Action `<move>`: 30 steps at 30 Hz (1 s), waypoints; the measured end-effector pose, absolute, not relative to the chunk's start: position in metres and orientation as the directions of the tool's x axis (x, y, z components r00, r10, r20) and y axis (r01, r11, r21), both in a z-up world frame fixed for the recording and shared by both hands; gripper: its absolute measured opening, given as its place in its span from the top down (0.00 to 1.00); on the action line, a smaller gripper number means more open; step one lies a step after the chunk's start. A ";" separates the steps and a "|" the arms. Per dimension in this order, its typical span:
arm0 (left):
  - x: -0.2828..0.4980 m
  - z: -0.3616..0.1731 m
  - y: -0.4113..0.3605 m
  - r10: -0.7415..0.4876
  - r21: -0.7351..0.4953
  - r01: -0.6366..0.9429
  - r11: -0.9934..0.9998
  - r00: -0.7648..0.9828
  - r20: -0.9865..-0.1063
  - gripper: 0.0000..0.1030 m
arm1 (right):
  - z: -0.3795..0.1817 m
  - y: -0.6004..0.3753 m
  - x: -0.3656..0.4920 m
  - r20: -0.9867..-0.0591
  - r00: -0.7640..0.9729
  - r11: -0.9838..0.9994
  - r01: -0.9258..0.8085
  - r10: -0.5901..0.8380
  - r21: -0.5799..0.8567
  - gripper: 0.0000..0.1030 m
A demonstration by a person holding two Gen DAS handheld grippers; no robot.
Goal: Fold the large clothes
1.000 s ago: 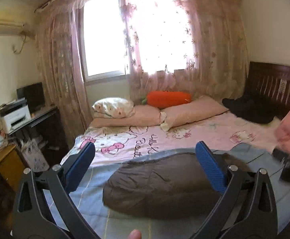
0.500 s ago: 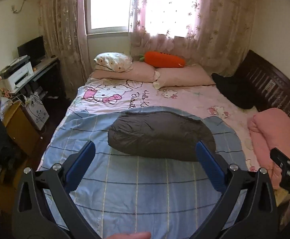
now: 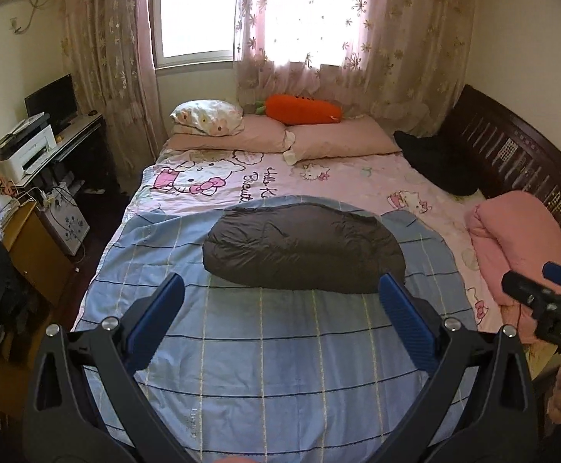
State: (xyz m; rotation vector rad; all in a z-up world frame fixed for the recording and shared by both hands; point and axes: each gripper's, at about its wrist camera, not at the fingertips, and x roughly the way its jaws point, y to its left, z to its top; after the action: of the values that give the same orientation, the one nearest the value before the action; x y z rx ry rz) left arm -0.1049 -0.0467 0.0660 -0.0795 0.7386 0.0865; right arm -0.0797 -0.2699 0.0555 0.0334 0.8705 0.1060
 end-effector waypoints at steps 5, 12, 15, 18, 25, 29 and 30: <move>-0.108 0.065 -0.048 0.037 -0.064 -0.106 0.992 0.745 -0.666 0.02 | 0.057 -0.268 -0.082 -0.760 0.639 0.993 -0.076 0.119 0.092 0.01; -0.102 0.065 -0.047 0.036 -0.064 -0.107 0.992 0.737 -0.675 0.02 | 0.055 -0.260 -0.080 -0.761 0.638 0.993 -0.082 0.117 0.084 0.01; -0.099 0.063 -0.048 0.029 -0.066 -0.101 0.993 0.731 -0.682 0.02 | 0.054 -0.258 -0.077 -0.764 0.635 0.993 -0.085 0.116 0.080 0.01; -0.098 0.060 -0.049 0.020 -0.075 -0.098 0.992 0.724 -0.689 0.02 | 0.053 -0.258 -0.074 -0.768 0.630 0.993 -0.083 0.117 0.083 0.01; -0.095 0.057 -0.049 0.023 -0.071 -0.099 0.993 0.724 -0.689 0.02 | 0.050 -0.258 -0.069 -0.772 0.625 0.993 -0.080 0.117 0.086 0.01; -0.094 0.057 -0.046 0.019 -0.079 -0.102 0.992 0.721 -0.693 0.02 | 0.048 -0.257 -0.069 -0.774 0.622 0.993 -0.088 0.120 0.083 0.01; -0.093 0.057 -0.044 0.020 -0.076 -0.101 0.992 0.722 -0.692 0.02 | 0.047 -0.257 -0.069 -0.773 0.623 0.992 -0.091 0.121 0.083 0.01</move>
State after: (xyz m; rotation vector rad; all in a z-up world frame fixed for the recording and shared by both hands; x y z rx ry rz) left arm -0.0933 -0.0442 0.0573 -0.1110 0.7615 0.0671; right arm -0.0687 -0.2569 0.0474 0.0368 0.8904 0.1216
